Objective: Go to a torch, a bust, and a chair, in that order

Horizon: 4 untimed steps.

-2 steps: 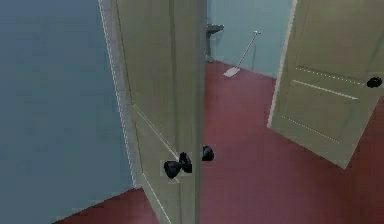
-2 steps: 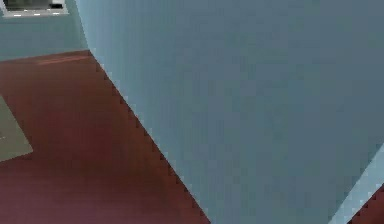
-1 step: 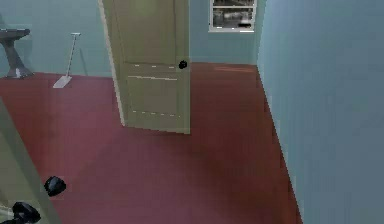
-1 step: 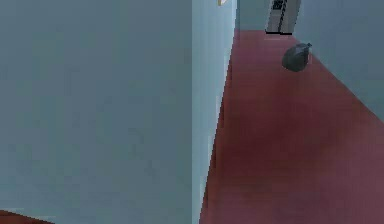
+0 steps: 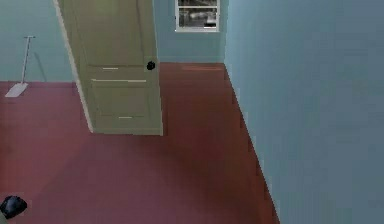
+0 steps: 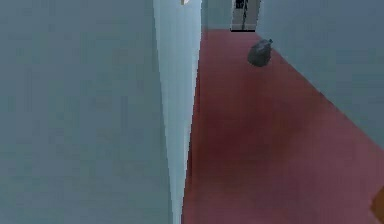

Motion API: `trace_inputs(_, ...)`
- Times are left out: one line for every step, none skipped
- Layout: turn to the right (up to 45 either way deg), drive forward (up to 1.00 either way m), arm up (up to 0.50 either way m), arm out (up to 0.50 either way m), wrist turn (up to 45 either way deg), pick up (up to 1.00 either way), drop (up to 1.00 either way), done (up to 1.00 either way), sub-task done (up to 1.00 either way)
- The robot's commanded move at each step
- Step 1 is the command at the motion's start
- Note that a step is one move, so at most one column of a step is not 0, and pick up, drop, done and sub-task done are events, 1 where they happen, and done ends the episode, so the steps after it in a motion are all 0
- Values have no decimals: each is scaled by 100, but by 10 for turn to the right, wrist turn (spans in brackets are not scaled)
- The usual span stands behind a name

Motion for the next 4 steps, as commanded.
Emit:
trace_inputs(0, 45, 0, 0, 0, 0, 0, 0, 0)
trace_inputs(-300, 0, 0, 0, 0, 0, 0, 0, 0)
trace_inputs(0, 45, 0, 0, 0, 0, 0, 0, 0)
trace_inputs(-450, 0, 0, 0, 0, 0, 0, 0, 0)
